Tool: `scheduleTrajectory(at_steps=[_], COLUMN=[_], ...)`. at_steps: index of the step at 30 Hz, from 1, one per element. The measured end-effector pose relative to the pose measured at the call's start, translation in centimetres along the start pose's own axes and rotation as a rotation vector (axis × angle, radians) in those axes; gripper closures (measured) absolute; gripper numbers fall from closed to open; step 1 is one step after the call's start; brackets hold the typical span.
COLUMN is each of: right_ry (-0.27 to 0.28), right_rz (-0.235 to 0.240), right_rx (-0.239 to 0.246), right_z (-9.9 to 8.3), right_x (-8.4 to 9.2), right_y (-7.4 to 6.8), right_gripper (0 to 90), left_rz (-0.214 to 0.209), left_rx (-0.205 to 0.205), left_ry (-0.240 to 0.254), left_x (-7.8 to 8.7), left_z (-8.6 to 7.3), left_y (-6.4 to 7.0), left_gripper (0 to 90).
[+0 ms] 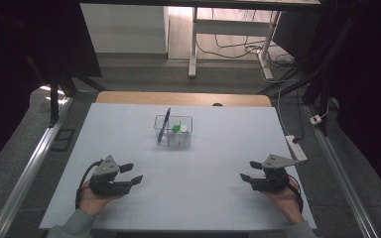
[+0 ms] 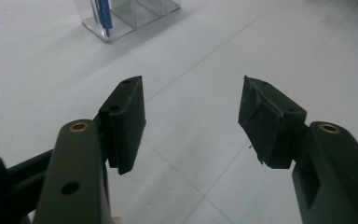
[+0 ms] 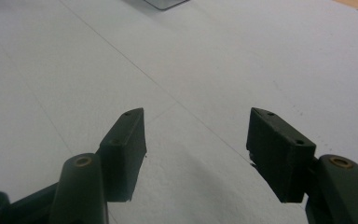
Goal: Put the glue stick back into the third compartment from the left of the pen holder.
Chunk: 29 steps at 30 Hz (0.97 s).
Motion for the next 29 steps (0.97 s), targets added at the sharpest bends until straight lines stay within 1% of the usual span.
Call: scheduleTrajectory(at_steps=[4,9,12,16,23,24,29], right_ry=[-0.005,-0.016,-0.022,-0.024,-0.023,-0.027,-0.024], right_rz=[-0.003,-0.004,-0.003,0.001,0.005,-0.001,0.005], right_rx=[-0.001,0.000,0.005,0.009,0.010,0.012,0.011], right_z=[-0.14,-0.35,-0.35,-0.35,-0.35,-0.35,-0.31], right_x=[0.02,-0.11,-0.12,-0.18,-0.25,-0.24,-0.24], right_y=[0.13,0.27,0.22,0.13,0.07,0.07,0.01], right_gripper=[37.4,37.1,37.1,37.0,37.0,37.0,37.0], left_rz=[0.012,0.014,0.017,0.021,0.024,0.024,0.024], left_rx=[0.006,0.014,0.017,0.010,0.009,0.008,0.009], left_ry=[-0.002,-0.004,0.000,-0.001,0.001,0.001,0.002], left_x=[0.02,0.10,0.16,0.13,0.14,0.14,0.15], left_z=[-0.61,-1.01,-1.00,-0.98,-0.95,-0.95,-0.94], left_y=[-0.16,-0.34,-0.38,-0.38,-0.40,-0.40,-0.41], left_gripper=[40.2,40.0,40.0,39.9,39.8,39.8,39.4])
Point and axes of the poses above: each handheld gripper's, and its own axes: x roughly backward along the jaws, z roughly out of its top, y roughly to its right, the point moved 4 cm from there along -x, roughly forward along the jaws, and after that the axes turned 8 degrees about -y, right-handed, at the moved point
